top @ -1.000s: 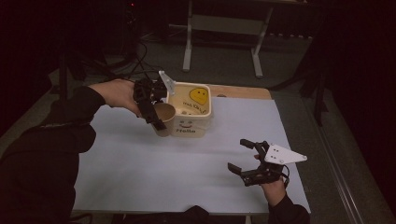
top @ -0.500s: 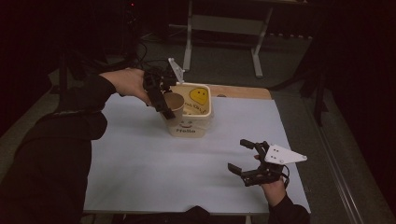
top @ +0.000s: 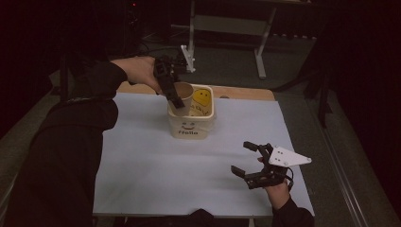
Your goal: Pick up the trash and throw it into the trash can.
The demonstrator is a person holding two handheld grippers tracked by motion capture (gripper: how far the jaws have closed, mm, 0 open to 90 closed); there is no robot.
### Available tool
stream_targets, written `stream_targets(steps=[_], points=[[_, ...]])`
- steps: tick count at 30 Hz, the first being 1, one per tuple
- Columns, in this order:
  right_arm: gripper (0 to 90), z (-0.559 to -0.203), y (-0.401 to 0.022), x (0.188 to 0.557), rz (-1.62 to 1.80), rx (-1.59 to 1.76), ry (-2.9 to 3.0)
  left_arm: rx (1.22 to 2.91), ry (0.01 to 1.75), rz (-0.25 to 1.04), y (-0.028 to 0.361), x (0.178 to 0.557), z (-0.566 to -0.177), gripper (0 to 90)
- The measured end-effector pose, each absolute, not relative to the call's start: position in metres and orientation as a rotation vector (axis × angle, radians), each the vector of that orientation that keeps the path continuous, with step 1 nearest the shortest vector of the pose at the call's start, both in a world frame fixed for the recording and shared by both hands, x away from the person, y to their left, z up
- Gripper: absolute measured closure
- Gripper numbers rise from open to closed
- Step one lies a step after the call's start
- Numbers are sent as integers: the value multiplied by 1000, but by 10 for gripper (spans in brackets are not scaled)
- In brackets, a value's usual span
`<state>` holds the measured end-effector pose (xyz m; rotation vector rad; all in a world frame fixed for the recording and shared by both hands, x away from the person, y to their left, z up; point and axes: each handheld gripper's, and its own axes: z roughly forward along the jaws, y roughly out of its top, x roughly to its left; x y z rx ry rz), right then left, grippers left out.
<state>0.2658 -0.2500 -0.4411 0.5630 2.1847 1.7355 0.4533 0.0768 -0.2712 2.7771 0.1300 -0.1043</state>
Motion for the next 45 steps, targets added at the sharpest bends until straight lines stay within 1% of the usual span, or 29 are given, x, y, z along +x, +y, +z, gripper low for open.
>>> stream_targets(steps=[11,24,42,45], points=[[90,-441,-250,265,1741,564,2188,2785,111,-99,62,466,-268,283],[90,-442,-251,266,1750,573,2191,2773,105,-53,52,489,-258,289],[90,-443,-250,266,1758,569,2203,2770,128,-30,48,510,-266,297],[90,-444,-250,266,1758,570,2204,2765,110,-31,47,512,-266,297]])
